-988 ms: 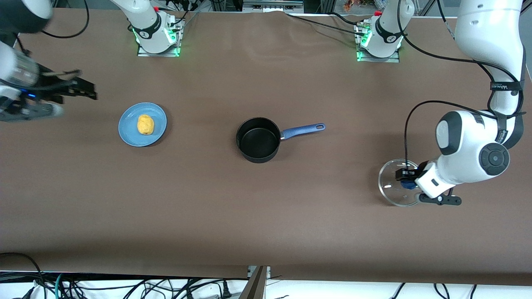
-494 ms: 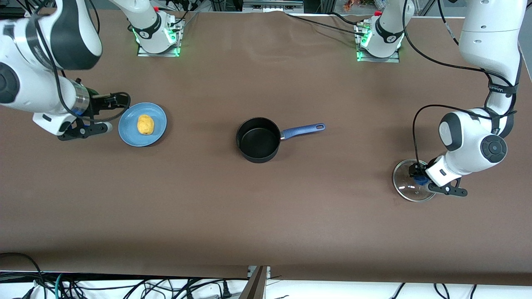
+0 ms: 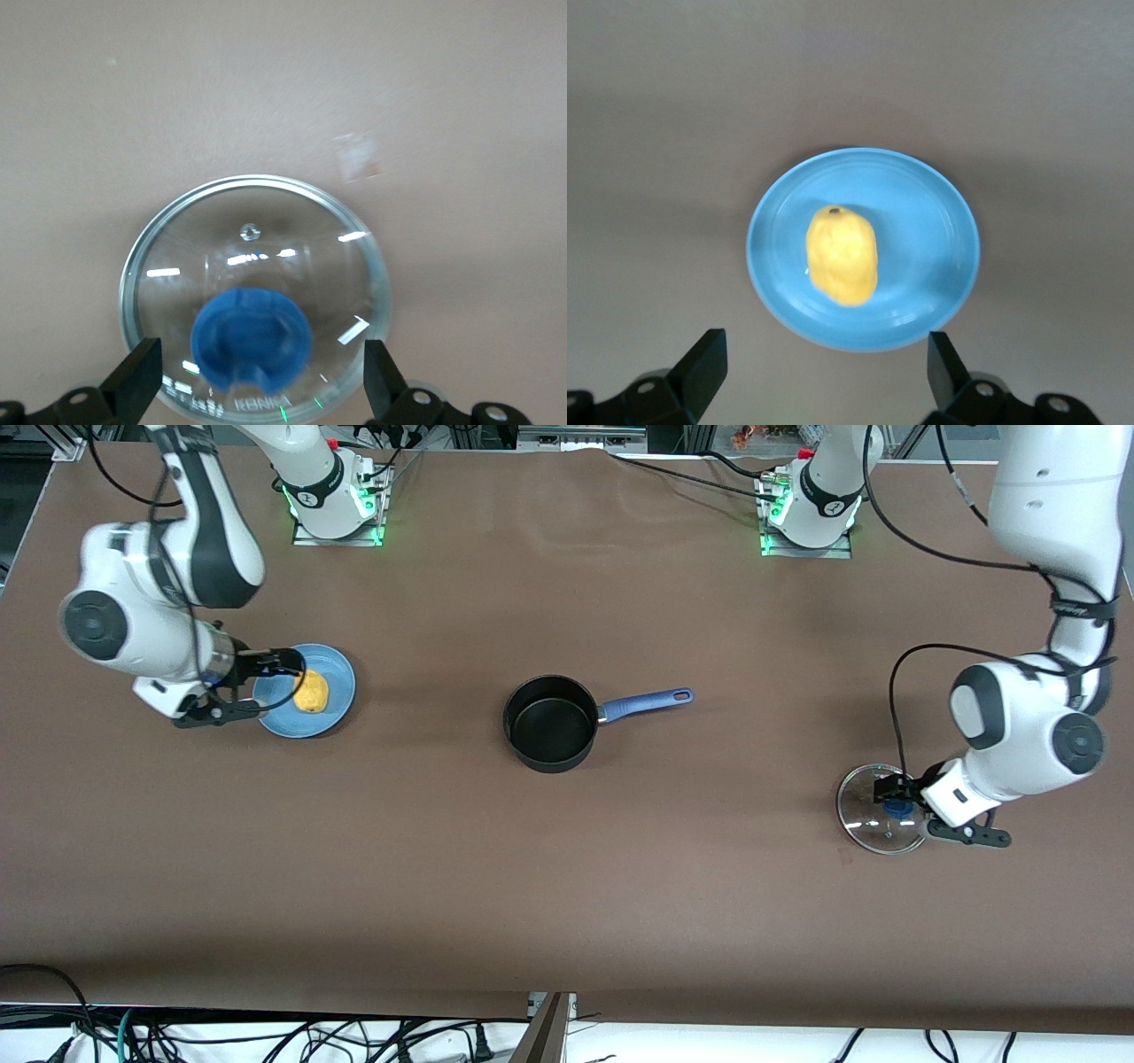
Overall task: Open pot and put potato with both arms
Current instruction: 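Lower the lid with the left gripper while the right gripper grasps the potato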
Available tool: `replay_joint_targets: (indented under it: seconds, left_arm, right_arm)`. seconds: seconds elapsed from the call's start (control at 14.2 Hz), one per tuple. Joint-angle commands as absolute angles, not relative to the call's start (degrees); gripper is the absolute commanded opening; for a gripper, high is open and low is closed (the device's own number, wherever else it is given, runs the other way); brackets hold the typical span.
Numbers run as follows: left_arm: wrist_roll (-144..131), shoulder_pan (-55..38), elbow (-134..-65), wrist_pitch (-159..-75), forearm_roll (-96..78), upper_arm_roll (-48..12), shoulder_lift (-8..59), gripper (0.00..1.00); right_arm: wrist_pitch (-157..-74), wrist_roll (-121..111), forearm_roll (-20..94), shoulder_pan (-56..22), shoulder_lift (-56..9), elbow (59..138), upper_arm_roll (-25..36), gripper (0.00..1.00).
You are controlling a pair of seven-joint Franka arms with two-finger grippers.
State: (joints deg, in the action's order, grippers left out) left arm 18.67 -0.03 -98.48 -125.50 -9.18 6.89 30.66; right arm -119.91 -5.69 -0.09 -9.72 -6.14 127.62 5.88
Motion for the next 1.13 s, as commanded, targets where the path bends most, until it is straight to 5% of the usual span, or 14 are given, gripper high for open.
replay_joint_targets:
  seconds: [0.0,0.14,0.42,0.49,0.56,0.64,0.92,1.06]
  left_arm:
    - [13.21,-0.35,-87.23,-107.21,-9.76,6.59,26.9,1.0]
    - [8.55,-0.7,-80.62,-96.99,-7.75,6.24,25.15,1.0]
    - [1.67,0.09,-79.54,-88.35,-4.4,1.41,16.45,1.0]
    - [1.5,0.17,-79.63,-86.07,-4.31,1.41,14.61,1.0]
    - [0.62,0.44,-80.32,-83.61,-3.78,1.32,12.76,1.0]
    - [0.27,1.31,-80.59,-82.19,-3.61,1.06,12.14,1.0]
    - [0.62,2.2,-80.77,-81.91,-3.6,0.53,12.91,1.0]
    - [0.53,1.76,-80.25,-81.91,-3.6,0.7,13.53,1.0]
  right_arm:
    - [-131.01,-6.15,-0.7,-9.67,-3.95,137.35,5.89,1.0]
    - [-135.77,-6.24,-0.7,-9.58,-6.05,138.95,5.89,1.0]
    - [-146.5,-6.42,-0.7,-9.58,-10.89,142.29,5.98,0.98]
    - [-146.69,-6.5,-0.7,-9.58,-11.33,142.29,5.98,0.83]
    - [-146.69,-6.5,-0.7,-9.58,-11.42,142.29,5.98,0.49]
    - [-146.6,-6.76,-0.7,-9.58,-11.34,142.21,5.98,0.28]
    - [-144.25,-7.65,-0.62,-9.58,-8.72,141.33,5.89,0.2]
    - [-135.58,-7.3,-0.62,-9.58,-5.99,137.31,5.54,0.2]
